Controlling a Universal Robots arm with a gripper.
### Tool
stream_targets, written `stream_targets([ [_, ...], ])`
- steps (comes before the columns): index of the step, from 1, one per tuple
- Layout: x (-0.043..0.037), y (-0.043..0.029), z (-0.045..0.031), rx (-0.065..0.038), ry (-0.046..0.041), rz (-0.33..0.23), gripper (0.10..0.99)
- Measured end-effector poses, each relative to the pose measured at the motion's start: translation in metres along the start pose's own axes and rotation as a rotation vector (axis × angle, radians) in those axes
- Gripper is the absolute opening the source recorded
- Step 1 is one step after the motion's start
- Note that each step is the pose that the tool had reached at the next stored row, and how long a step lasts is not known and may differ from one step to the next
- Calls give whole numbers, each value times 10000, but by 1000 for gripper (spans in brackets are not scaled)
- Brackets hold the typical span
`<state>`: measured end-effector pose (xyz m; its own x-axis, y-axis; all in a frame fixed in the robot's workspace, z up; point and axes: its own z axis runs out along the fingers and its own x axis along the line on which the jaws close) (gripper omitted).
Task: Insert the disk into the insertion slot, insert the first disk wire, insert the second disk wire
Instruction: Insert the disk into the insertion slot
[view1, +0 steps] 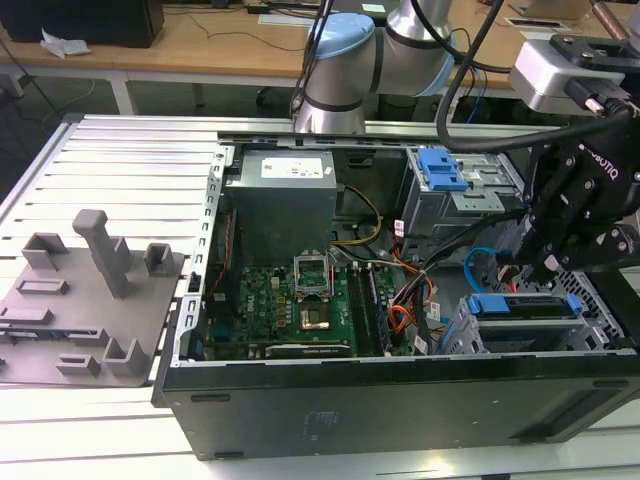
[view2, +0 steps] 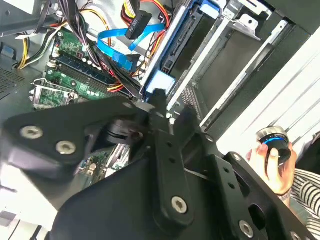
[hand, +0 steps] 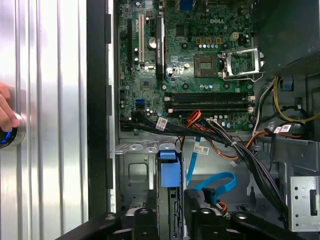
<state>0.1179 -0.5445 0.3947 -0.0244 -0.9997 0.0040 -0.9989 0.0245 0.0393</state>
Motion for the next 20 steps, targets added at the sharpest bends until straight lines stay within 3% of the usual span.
stream_targets([
  [2,0,0,0,0,0,0,235],
  [3,0,0,0,0,0,1,114],
  [8,0,-6,2,-1,-2,-1,106],
  [13,-12,-116,3,-17,-3,0,106],
  [20,-12,-123,132,-19,-1,1,106],
])
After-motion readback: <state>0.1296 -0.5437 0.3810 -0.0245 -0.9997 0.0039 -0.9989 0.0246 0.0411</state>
